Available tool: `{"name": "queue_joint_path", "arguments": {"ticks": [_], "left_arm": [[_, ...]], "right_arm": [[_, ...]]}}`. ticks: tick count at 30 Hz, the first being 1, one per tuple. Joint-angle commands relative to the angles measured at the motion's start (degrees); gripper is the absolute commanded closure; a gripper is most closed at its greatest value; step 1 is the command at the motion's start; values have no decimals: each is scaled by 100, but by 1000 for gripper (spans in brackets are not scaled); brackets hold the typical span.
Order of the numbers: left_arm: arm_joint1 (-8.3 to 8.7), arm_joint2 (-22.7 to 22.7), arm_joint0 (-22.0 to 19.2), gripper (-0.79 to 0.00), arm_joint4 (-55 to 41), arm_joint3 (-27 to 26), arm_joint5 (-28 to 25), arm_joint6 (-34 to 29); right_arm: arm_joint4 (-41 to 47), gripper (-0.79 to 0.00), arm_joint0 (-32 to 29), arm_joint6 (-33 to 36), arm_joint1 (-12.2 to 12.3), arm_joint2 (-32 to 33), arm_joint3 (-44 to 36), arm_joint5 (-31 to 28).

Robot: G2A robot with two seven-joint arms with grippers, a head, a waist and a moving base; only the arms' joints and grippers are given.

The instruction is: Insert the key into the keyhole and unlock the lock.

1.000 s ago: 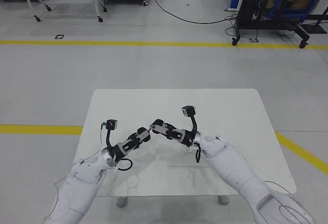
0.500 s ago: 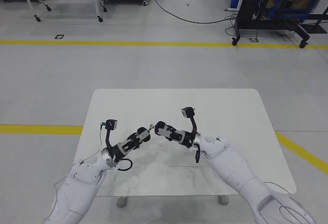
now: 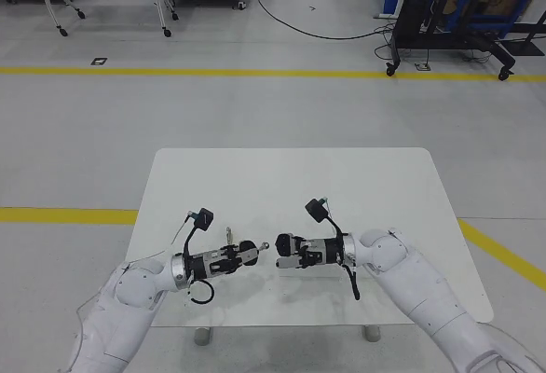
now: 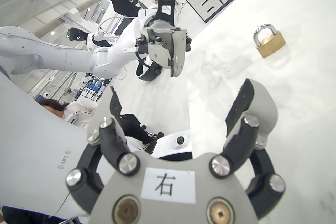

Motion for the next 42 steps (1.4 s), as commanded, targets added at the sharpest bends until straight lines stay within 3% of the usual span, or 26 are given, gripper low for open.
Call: {"name": "queue_joint_path", "arguments": {"ticks": [1, 2, 5, 14, 25, 33, 36, 38, 42], "left_arm": [[7, 45, -3, 0, 60, -32, 11, -15], [10, 80, 0, 0, 60, -47, 17, -37], [23, 143, -12, 0, 98, -68, 22, -93], [58, 324, -76, 0, 156, -58, 43, -206], [101, 424, -135, 0, 155, -20, 4, -111], [141, 472, -136, 0, 194, -45, -8, -78], [154, 495, -142, 0, 209, -55, -9, -69], [164, 506, -148, 0, 254, -63, -20, -58], [181, 523, -151, 0, 266, -69, -43, -6]], "right_arm": [[58, -760, -4, 16, 49, -26, -46, 16], [86, -640, 0, 25, 69, -52, -47, 25], [148, -477, 51, 54, 112, -151, -22, 54], [239, -391, 238, 13, 169, -486, 51, 13], [298, -345, 366, -70, 251, -686, 173, -70], [359, -256, 405, -94, 308, -781, 169, -93], [378, -185, 428, -90, 316, -831, 177, -90], [381, 0, 446, -81, 318, -874, 181, -81], [380, 0, 480, -82, 335, -928, 182, -81]]}}
